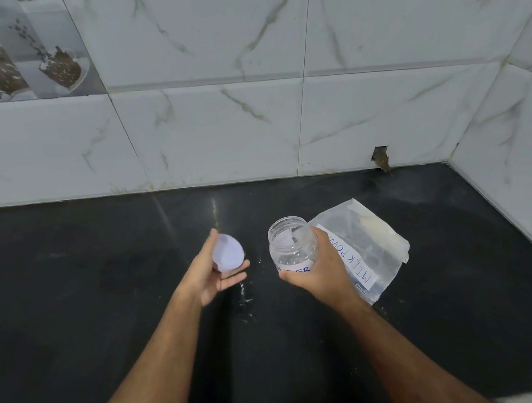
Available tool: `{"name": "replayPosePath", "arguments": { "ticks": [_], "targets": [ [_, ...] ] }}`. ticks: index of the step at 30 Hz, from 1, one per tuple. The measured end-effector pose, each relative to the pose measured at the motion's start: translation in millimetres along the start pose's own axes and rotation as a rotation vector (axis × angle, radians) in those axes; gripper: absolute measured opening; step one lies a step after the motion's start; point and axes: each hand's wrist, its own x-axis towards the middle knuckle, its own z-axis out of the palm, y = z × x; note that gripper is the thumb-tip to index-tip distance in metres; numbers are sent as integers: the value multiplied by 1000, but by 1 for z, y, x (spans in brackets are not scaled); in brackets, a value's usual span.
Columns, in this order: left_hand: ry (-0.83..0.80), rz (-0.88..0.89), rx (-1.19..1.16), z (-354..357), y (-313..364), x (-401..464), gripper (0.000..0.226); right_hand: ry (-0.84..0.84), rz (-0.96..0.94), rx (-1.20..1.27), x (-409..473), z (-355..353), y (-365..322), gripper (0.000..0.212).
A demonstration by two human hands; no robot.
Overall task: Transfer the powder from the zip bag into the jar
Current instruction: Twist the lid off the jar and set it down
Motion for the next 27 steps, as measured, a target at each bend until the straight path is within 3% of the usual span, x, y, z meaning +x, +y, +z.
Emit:
{"name": "replayPosePath", "arguments": {
  "ticks": [7, 14, 18, 22, 27],
  "targets": [
    [285, -27, 351, -29, -24, 18, 37, -29, 9, -50, -6, 4, 7, 78],
    [393, -17, 638, -37, -35, 27, 36, -30, 10, -75, -7, 10, 12, 84],
    [495, 27, 996, -35, -37, 22, 33, -19, -4, -46, -8, 16, 16, 84],
    [568, 53, 1340, -35, -39, 19, 47, -5, -5, -23, -9, 19, 16, 81],
    [571, 71, 1507, -37, -37, 16, 48, 10, 9, -75, -12, 26, 21, 92]
  ]
}}
